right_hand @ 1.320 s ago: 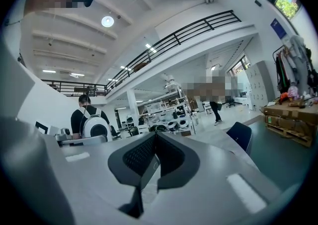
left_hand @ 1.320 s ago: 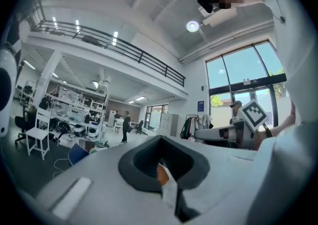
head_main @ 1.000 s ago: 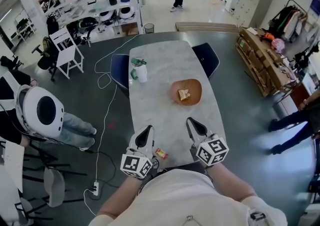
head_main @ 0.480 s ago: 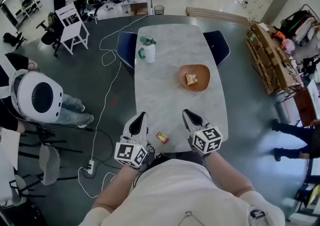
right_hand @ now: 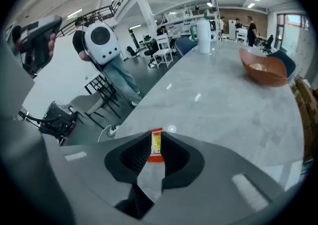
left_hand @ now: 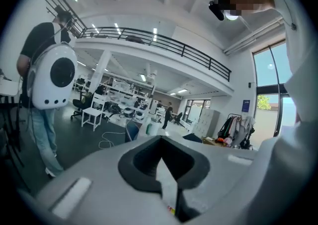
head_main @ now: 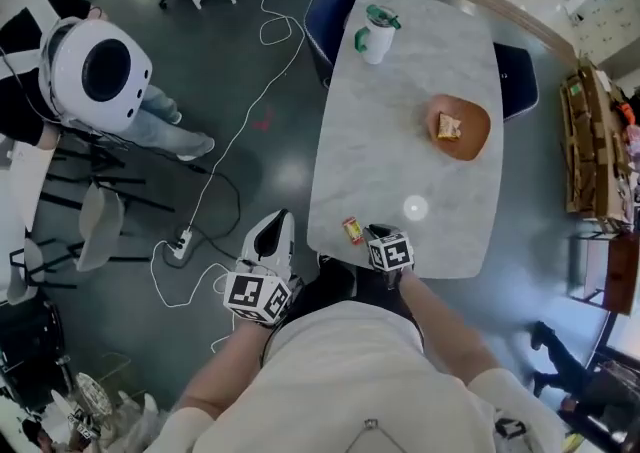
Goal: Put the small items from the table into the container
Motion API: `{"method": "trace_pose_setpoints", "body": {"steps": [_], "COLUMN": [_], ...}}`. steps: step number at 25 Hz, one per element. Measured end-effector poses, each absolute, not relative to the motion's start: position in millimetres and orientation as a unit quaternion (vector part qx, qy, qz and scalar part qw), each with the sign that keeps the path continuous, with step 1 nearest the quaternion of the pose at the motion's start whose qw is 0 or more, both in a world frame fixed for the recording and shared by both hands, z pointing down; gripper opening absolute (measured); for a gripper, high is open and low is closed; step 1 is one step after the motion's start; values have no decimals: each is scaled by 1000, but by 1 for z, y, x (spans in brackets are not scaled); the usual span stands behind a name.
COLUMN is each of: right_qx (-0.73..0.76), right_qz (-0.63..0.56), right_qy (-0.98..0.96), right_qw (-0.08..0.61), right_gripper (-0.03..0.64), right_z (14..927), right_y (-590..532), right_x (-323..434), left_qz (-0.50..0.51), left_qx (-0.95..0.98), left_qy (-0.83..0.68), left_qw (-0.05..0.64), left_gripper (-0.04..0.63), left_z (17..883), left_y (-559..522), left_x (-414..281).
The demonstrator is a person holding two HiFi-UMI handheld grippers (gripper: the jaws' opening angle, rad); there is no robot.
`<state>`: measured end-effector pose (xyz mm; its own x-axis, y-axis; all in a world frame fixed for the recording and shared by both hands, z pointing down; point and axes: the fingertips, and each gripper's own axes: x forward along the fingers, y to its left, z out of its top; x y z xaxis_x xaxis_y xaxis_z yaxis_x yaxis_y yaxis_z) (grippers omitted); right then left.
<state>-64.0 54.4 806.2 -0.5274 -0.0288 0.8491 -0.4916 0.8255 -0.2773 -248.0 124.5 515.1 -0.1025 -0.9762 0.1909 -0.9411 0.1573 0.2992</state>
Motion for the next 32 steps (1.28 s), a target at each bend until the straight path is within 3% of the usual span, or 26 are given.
{"method": "trace_pose_setpoints", "body": {"steps": [11,21,27,32], "right_qx": [153,131,164,219], "right_qz": [184,220,201,179], "right_qy": [-803,-816,-852,-895], "right_qw": [545,519,455,344], "right_gripper": [117,28,28,28], "right_z": [871,873,814,699], "right_y": [71,78,53,8], "right_x": [-77,-82,-86,-92], "left_qz": [-45,-55,-61,-53], "left_qx": [586,585,621,658], "left_qy": [-778,-773,-751,-728], "left_qw": [222,237,218,184], "left_gripper": [3,3,3,3], "left_z": [540,546,534,512], "left_y": [177,180,152,108], "left_x": [-262,-265,-263,-256]}}
